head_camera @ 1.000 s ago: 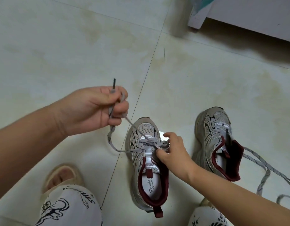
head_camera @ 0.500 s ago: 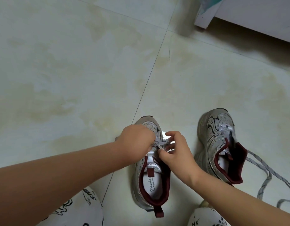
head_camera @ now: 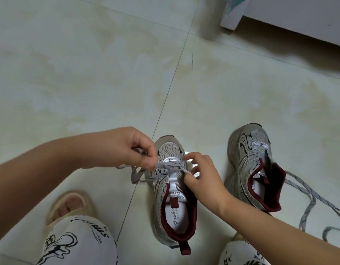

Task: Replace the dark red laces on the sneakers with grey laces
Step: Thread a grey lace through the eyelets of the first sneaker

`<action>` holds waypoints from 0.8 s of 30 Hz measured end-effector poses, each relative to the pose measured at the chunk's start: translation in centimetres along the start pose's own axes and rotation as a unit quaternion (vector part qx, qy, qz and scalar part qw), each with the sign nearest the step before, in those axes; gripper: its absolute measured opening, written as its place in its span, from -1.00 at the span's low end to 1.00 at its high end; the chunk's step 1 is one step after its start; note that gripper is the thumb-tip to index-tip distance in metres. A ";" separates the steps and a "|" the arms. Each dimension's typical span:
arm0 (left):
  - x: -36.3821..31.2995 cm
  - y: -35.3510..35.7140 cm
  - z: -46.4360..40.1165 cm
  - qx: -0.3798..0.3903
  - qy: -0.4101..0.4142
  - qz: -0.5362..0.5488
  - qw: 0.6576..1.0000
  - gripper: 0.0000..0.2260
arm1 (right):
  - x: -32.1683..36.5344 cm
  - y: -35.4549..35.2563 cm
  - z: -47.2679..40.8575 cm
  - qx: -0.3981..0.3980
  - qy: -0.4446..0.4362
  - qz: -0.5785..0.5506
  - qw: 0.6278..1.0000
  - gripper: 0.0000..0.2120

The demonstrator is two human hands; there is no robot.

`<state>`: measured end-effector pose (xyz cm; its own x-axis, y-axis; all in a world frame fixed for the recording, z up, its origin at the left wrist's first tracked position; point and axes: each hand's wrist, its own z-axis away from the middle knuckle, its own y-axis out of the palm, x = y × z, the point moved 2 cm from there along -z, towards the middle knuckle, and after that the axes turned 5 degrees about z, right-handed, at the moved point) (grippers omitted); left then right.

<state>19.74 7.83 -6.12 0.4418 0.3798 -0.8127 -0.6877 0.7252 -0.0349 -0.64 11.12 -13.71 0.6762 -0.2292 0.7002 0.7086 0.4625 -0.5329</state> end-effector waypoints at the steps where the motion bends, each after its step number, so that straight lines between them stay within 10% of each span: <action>1: -0.2 0.4 -0.4 -0.030 0.001 -0.007 1.000 -0.91 | 0.2 0.1 0.0 0.009 -0.029 0.041 0.999 -0.64; 4: -1.4 0.8 -1.6 -0.140 0.033 0.034 0.989 -0.87 | 1.9 0.2 -0.2 0.036 -0.132 0.095 0.986 -0.77; 7: -2.4 0.6 -2.2 -0.222 0.046 0.060 0.972 -0.98 | 4.2 -0.8 -0.3 0.065 -0.077 -0.092 0.991 -0.78; 12: -0.5 -1.0 -2.1 -0.367 -0.030 -0.016 0.929 -0.38 | 3.1 -4.7 -2.2 -0.082 0.097 -0.217 0.968 -0.66; 18: 2.2 -1.7 -1.7 -0.343 -0.031 0.059 0.937 -0.84 | -0.2 -5.3 -3.3 -0.139 0.231 -0.206 0.941 -0.84; 24: 4.0 0.7 -2.2 -0.239 -0.104 0.005 0.965 -0.84 | 2.4 -1.0 -0.5 -0.063 -0.157 0.163 0.972 -0.79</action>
<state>19.78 8.56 -10.71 0.5053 0.5296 -0.6813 -0.8581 0.3922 -0.3315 0.39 9.70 -11.70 0.7878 0.1929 0.5849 0.4998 0.3546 -0.7902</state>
